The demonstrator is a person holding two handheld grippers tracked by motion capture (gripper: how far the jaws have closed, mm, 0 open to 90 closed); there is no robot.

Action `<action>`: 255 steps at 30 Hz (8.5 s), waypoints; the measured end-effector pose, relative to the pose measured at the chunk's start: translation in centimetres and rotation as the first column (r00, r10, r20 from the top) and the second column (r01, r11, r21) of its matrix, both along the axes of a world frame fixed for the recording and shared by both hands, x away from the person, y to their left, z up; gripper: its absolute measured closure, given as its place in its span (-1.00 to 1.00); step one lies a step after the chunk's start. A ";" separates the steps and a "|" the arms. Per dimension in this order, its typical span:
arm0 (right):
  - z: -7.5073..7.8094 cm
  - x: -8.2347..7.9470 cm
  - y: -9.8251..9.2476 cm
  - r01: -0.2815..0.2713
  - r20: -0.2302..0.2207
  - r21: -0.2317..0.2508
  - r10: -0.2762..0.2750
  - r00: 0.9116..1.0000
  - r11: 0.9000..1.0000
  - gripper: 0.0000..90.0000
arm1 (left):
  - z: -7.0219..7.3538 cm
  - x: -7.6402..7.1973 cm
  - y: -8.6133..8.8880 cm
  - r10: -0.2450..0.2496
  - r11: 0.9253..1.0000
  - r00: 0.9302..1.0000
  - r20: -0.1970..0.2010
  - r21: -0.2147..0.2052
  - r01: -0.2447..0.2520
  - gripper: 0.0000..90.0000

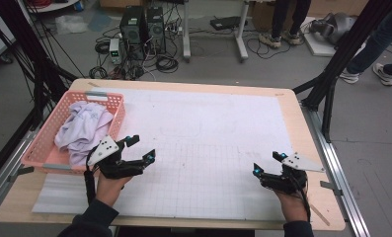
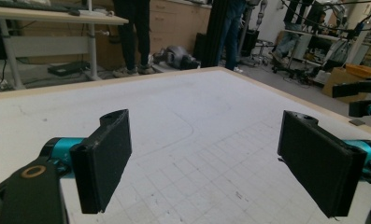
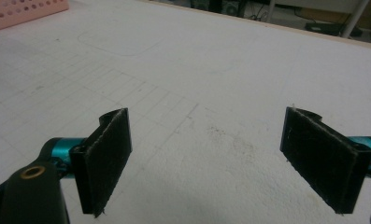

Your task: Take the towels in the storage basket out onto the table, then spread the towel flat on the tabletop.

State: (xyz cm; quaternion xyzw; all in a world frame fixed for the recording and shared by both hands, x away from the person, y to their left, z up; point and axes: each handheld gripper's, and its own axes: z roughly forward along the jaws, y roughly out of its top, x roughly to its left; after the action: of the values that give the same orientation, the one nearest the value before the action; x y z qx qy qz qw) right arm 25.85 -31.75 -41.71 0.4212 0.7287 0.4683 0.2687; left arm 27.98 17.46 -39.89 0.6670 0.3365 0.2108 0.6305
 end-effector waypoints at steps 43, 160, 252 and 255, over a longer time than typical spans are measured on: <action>0.0 0.0 0.5 -0.002 -0.013 -0.006 0.001 1.000 1.000 -0.66 | 4.8 7.2 16.2 0.354 0.925 0.909 -0.219 0.227 -0.305 -0.60; -0.1 -0.1 0.2 0.011 -0.036 -0.020 -0.012 0.999 1.000 -0.65 | 4.1 5.4 -4.9 -0.176 0.976 0.984 -0.026 0.126 0.178 0.18; -0.3 1.5 2.7 -0.055 -0.037 -0.016 0.055 0.998 0.998 -0.65 | -3.2 2.9 0.6 -0.007 0.996 0.991 -0.130 0.090 0.019 -0.59; -0.1 1.7 3.3 -0.078 -0.028 -0.019 0.078 0.997 0.997 -0.65 | -3.2 2.9 0.6 -0.005 0.996 0.991 -0.130 0.089 0.017 -0.59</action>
State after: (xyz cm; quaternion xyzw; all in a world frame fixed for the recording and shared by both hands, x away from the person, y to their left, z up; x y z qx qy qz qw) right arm 27.51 -28.41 -41.78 0.3961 0.7530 0.4651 0.2443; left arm 30.88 18.07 -43.06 0.7089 0.3634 0.1784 0.5776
